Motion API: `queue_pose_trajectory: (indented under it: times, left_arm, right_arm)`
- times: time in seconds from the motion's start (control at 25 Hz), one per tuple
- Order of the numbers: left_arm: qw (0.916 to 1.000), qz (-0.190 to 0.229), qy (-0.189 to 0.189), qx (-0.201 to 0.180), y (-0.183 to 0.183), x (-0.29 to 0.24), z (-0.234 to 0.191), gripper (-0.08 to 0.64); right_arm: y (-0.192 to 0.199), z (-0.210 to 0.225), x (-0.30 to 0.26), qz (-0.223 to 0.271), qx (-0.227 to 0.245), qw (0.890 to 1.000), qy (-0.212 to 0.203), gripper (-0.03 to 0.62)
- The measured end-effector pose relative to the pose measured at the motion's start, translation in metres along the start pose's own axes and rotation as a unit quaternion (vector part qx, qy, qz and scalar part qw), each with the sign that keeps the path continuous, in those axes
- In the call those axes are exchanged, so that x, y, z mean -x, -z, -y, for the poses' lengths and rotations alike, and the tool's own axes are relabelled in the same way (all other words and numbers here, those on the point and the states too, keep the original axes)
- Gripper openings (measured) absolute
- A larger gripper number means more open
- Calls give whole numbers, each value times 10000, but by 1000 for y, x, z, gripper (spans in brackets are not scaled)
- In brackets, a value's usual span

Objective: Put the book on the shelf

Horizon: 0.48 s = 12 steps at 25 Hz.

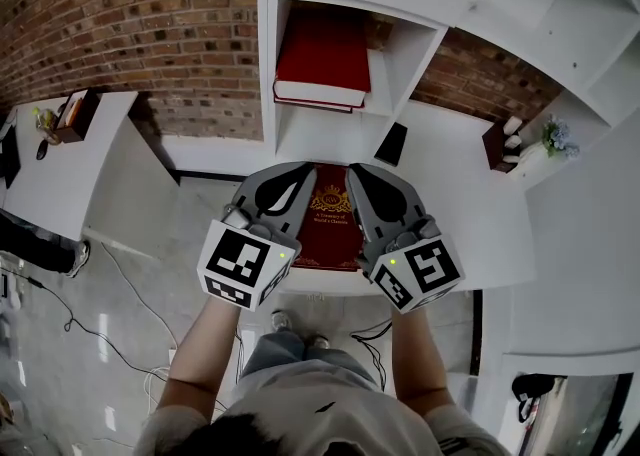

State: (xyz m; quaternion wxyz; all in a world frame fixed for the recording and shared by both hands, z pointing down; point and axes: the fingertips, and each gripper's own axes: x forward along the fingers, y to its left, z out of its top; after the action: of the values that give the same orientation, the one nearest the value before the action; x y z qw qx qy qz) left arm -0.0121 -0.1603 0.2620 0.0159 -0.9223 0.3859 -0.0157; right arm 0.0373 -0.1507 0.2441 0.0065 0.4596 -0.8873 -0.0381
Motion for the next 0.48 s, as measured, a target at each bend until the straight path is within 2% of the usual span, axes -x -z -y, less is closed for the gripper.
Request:
queue_pose_trajectory:
  times: [0.48]
  left_arm:
    - [9998, 54, 167, 25, -3, 25, 54, 14]
  right_arm:
    - [3, -28, 45, 14, -126, 9995, -287, 9]
